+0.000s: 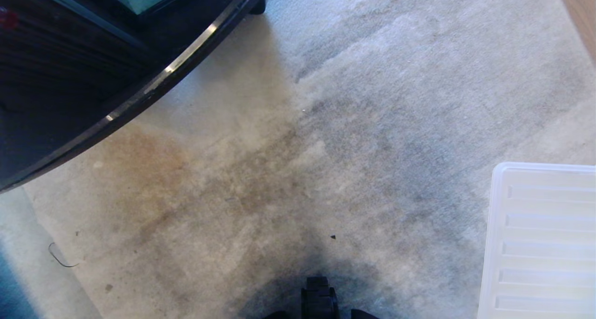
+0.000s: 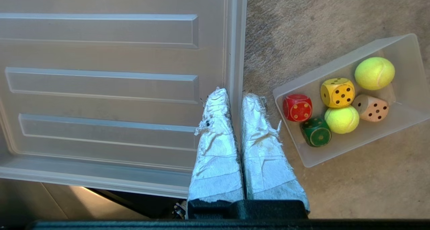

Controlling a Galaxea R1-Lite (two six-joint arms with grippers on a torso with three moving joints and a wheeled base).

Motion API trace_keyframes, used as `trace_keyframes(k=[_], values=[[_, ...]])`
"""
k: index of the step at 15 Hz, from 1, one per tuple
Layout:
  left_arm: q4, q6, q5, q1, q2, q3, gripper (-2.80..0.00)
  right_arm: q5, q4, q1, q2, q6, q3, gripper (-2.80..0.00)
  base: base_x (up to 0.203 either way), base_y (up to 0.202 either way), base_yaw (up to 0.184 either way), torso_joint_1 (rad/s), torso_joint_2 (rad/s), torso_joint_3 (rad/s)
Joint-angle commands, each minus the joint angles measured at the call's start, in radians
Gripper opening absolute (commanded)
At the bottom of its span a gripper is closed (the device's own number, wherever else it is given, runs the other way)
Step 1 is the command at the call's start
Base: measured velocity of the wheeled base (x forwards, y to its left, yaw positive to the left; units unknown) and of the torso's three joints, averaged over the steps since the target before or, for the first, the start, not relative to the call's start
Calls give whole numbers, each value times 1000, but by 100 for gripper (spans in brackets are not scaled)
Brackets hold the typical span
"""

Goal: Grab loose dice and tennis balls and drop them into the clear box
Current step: Close the lid

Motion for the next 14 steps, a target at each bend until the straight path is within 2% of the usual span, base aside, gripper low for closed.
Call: trace_keyframes(k=[1,11,14], values=[[0,-6,2,0,0,0,-280,0,1,0,2,0,0,-280,0,0,0,2,2,111],[0,-10,5,0,0,0,-280,0,1,0,2,0,0,-280,0,0,0,1,2,197],[0,-10,5,0,0,0,-280,0,1,0,2,1,0,-280,0,0,0,1,3,68]])
